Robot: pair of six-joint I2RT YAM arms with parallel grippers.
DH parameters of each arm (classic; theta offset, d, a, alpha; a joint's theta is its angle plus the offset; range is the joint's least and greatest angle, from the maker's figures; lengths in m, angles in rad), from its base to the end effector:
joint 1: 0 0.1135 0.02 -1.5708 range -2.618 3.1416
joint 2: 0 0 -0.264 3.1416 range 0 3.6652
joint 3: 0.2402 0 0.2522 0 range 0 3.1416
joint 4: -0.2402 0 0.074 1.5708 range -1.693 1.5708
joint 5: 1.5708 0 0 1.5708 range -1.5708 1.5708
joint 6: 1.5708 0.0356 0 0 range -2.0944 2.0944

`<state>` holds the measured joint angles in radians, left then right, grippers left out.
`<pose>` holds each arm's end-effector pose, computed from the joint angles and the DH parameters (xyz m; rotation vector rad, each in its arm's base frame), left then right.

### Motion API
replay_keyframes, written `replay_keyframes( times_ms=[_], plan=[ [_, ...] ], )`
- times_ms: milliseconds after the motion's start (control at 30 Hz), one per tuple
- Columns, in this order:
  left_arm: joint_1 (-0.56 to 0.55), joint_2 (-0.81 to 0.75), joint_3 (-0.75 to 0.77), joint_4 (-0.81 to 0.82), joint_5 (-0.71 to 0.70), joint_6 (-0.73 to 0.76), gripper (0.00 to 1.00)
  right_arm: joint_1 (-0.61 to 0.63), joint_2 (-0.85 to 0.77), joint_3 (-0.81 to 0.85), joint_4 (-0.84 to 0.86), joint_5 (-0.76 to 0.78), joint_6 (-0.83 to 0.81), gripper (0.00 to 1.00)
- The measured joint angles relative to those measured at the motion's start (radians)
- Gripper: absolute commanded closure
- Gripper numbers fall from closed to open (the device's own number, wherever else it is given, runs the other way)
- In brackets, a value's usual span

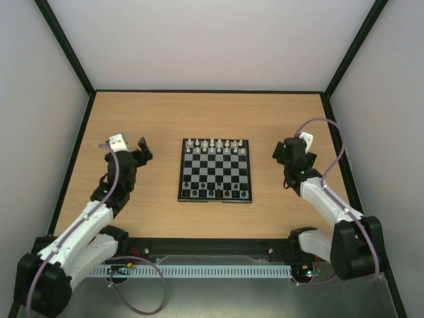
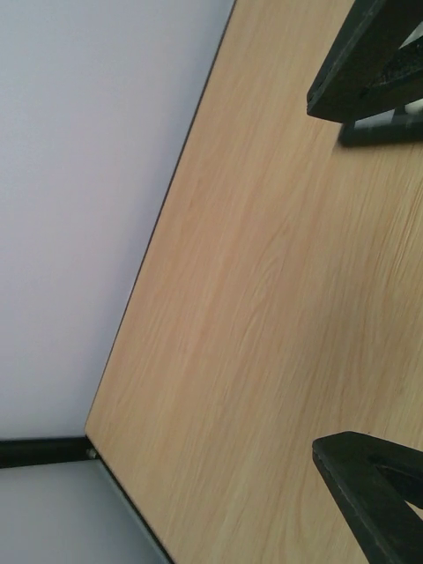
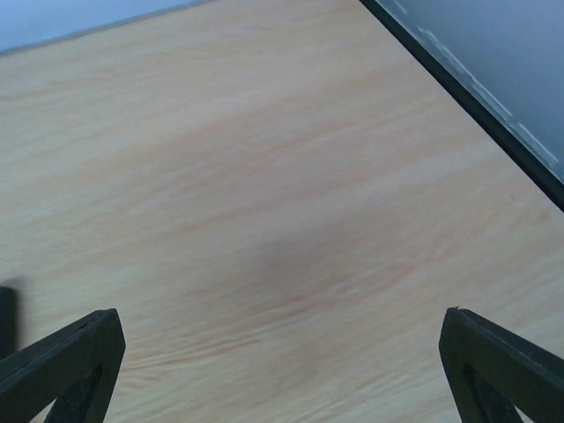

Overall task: Set up the chess pieces on the board
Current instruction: Reset both arms

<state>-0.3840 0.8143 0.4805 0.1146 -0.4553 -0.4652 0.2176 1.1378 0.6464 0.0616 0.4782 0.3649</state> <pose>0.1851 -0.0579 0.2589 -0.3940 1.7276 -0.2076 0.2472 0.0379 0.2464 0.4425 1.9001 -0.0949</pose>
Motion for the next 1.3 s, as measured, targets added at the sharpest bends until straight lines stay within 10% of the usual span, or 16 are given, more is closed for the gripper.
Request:
replay_keyframes(
  times_ms=[533, 1300],
  plan=[
    [0.415, 0.349, -0.27, 0.692, 0.289, 0.252, 0.01, -0.137, 0.343, -0.216, 0.637, 0.085, -0.04, 0.01],
    [0.452, 0.626, -0.203, 0.922, 0.355, 0.302, 0.01, -0.145, 0.364, -0.489, 1.125, -0.214, -0.204, 0.01]
  ],
)
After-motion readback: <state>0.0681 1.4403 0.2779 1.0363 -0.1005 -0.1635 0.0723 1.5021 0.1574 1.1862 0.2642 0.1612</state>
